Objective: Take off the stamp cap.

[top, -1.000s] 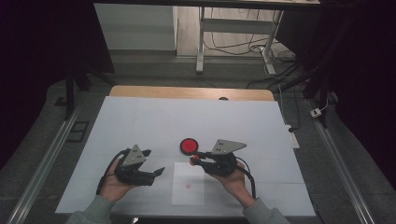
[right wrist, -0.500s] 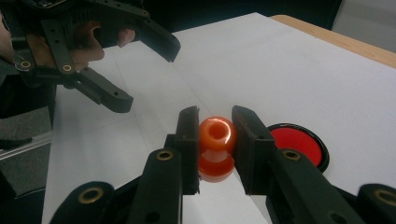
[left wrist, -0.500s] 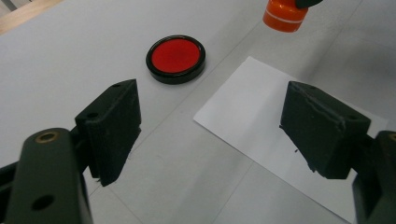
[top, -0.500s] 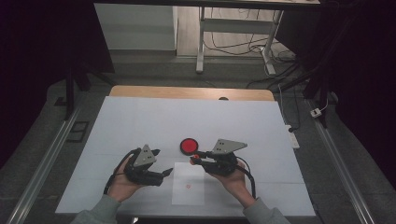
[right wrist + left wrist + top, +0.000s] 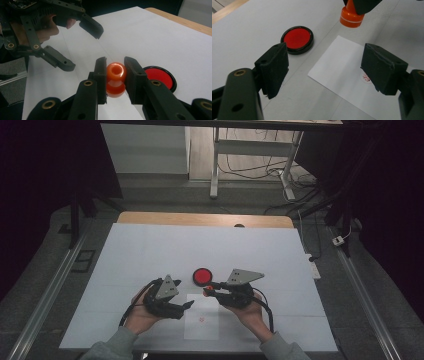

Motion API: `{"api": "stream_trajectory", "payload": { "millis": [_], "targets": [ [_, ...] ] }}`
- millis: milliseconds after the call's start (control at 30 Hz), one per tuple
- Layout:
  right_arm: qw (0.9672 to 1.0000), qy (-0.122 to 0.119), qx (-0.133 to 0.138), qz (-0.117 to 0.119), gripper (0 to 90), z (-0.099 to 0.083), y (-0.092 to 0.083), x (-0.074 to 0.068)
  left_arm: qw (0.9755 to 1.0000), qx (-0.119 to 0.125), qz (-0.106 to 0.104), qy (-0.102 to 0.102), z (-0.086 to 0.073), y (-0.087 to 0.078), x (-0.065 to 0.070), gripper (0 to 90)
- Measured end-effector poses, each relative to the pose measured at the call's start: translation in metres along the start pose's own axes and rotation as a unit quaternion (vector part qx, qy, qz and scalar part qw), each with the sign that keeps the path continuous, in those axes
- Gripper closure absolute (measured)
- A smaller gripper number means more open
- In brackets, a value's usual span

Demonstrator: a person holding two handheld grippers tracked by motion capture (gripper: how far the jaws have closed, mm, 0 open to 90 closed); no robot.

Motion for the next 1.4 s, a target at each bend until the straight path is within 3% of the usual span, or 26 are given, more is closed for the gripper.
{"api": "stream_trajectory", "payload": {
  "millis": [800,1400],
  "targets": [
    [0.9998,0.006,0.017,-0.003,71.5,0.003,-0.003,0.0,0.9993,-0.022,-0.028,0.011,0.01,0.023,0.014,26.3],
    [0.9994,0.013,0.033,0.004,71.6,0.004,-0.003,-0.001,0.9991,-0.018,-0.035,0.018,0.017,0.035,0.02,33.2]
  ]
}}
Point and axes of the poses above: each handheld gripper's, and its own axes: y roughly forward along the jaws, z roughly out of its top, x roughly to its right, the point moved 3 cm from there along y, roughly forward along the jaws, and after that the axes turned 13 degrees about -y, right-handed, at the moved point
